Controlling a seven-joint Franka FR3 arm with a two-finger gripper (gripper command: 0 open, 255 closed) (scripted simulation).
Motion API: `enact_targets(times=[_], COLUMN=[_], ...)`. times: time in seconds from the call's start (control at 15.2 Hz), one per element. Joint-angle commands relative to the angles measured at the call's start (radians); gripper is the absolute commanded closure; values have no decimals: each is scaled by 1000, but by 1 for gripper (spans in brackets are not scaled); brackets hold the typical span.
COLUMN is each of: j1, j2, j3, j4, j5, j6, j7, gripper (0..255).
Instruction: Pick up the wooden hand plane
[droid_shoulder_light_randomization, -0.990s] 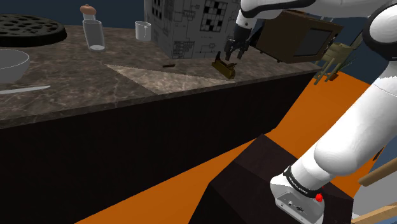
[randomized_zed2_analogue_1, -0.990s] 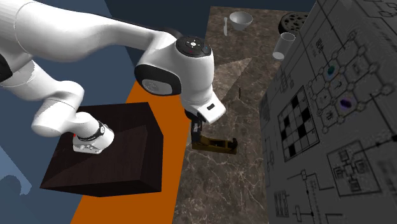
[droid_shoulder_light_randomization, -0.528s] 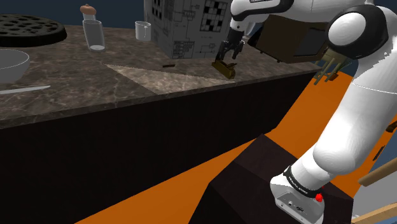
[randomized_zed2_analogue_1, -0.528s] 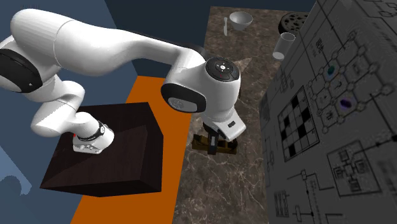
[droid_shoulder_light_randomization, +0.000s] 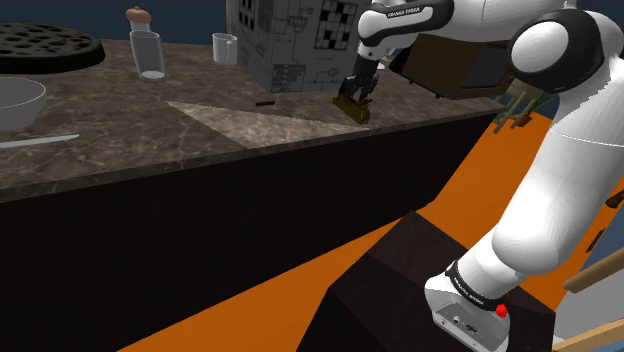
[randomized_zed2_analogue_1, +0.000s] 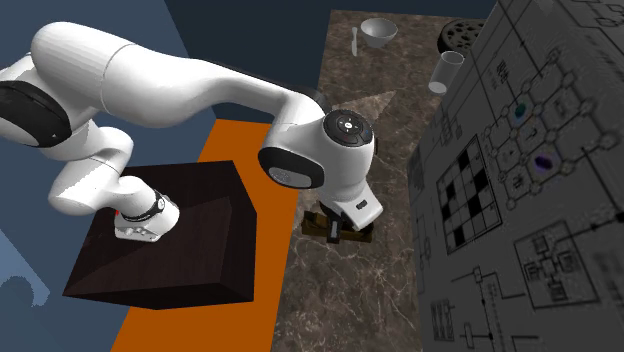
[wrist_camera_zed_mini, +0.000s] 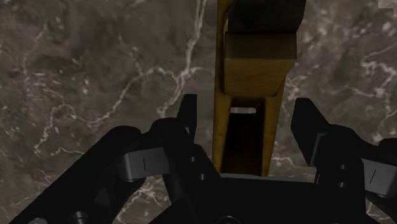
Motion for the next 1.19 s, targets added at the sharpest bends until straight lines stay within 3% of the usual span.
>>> enact_targets(times=[0.0, 0.53, 1.12], j1=[0, 0, -1], j2=[1, 1, -14], j3=[0, 0, -1], j4=[0, -1, 99], j5=[0, 0, -2], j6=[2, 2, -113], j7=[0, 0, 0], gripper=[255, 255, 255])
